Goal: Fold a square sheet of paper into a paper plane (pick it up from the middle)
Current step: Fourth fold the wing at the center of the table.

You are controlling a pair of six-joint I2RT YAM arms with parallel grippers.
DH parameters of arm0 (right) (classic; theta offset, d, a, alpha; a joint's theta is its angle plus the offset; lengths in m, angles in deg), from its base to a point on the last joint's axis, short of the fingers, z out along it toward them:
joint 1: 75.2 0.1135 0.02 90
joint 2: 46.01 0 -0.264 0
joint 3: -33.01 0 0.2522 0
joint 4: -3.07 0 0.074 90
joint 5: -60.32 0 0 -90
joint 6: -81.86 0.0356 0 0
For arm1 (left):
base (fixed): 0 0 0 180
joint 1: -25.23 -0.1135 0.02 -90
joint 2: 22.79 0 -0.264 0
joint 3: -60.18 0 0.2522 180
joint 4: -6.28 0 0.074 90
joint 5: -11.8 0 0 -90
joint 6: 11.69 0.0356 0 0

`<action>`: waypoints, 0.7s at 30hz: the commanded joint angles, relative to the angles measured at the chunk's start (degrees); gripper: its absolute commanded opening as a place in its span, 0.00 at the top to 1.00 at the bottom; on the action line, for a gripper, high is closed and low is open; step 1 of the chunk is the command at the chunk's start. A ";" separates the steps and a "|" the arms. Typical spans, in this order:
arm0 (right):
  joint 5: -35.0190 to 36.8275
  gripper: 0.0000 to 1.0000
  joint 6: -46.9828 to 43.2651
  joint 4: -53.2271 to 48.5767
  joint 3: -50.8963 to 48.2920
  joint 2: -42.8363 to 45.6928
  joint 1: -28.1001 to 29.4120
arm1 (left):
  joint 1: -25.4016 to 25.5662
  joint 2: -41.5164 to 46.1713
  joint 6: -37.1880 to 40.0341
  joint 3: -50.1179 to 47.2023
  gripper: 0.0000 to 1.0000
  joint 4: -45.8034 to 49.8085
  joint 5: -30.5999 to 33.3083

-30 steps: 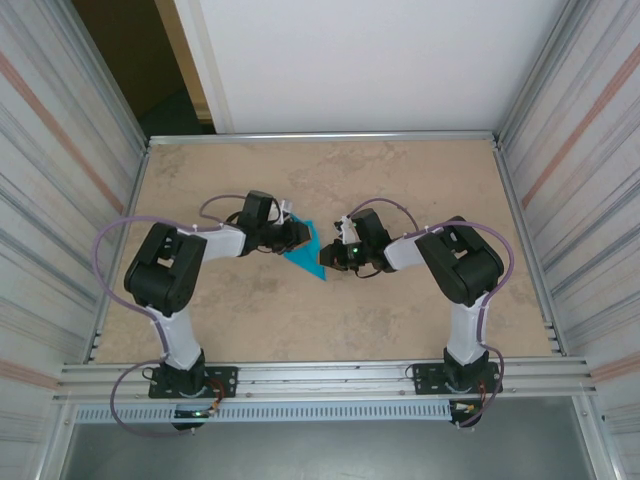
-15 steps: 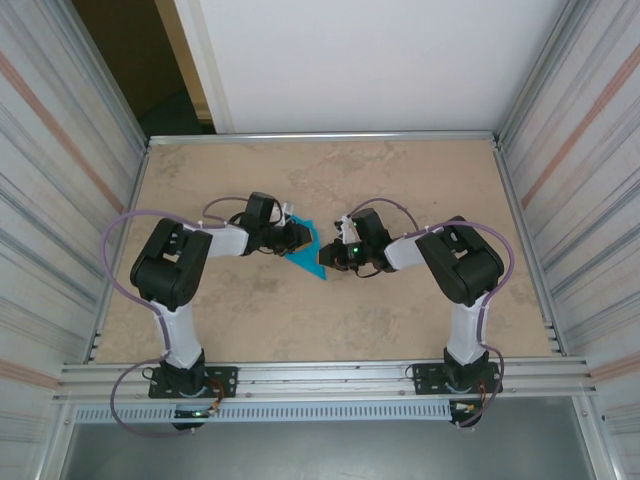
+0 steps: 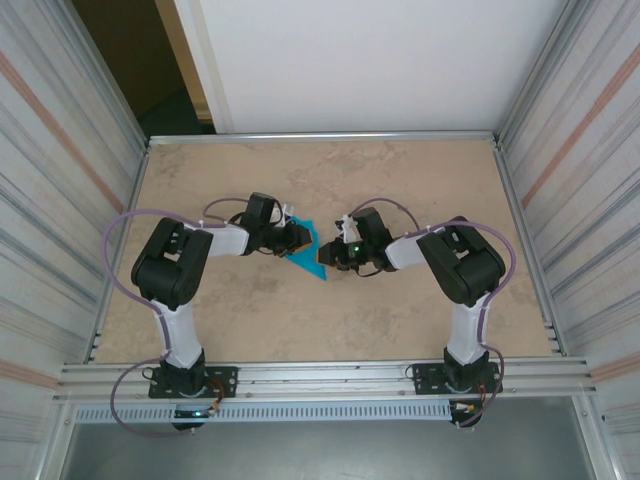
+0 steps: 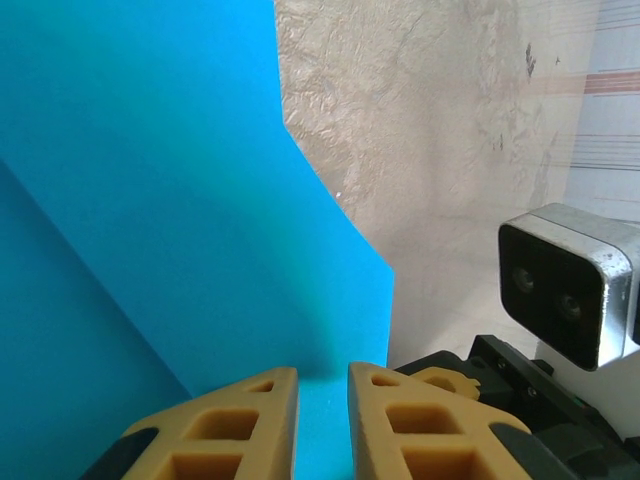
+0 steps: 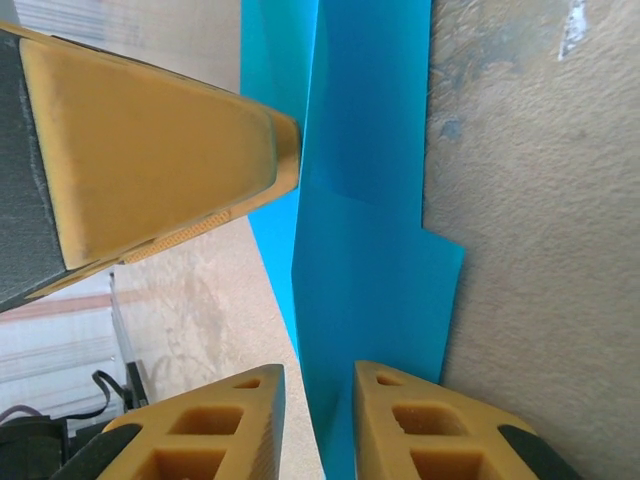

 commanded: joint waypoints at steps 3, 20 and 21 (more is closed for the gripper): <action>0.46 0.72 0.93 -4.76 -1.09 4.97 -1.35 | -0.21 -0.92 0.06 1.75 0.79 1.72 -0.39; 4.32 0.68 -4.43 -12.85 4.63 2.54 1.22 | -0.28 -0.74 -0.18 1.51 0.79 2.07 -0.38; 4.37 0.68 -4.67 -13.01 4.92 2.38 1.35 | -0.22 -0.63 -0.17 1.51 0.79 2.07 -0.38</action>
